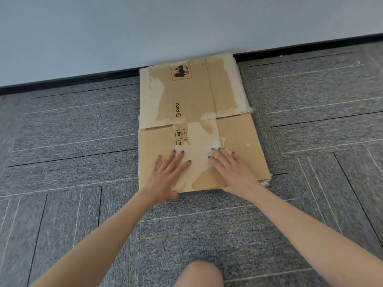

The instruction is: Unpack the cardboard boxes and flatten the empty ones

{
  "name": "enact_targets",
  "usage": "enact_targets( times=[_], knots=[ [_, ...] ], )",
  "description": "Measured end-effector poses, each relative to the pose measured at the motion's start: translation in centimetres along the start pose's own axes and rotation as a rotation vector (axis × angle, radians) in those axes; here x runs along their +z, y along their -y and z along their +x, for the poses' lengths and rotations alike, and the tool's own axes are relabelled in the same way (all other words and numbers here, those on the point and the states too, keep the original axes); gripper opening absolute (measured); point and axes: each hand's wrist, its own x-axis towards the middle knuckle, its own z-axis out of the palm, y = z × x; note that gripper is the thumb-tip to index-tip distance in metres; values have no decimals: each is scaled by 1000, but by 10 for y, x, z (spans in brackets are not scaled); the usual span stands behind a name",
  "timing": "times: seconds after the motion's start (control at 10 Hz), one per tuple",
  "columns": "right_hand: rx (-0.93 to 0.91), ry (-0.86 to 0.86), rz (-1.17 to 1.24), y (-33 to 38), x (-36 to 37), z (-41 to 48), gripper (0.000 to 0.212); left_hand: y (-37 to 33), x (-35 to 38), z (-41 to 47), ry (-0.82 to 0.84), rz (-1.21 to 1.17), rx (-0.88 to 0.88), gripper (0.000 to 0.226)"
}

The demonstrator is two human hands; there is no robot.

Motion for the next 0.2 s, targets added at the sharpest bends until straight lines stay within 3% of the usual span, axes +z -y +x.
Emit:
enact_targets(
  times=[0.2],
  knots=[
    [18, 60, -60, 9, -19, -2, 113, -4, -18, -2, 63, 13, 0, 135]
  ],
)
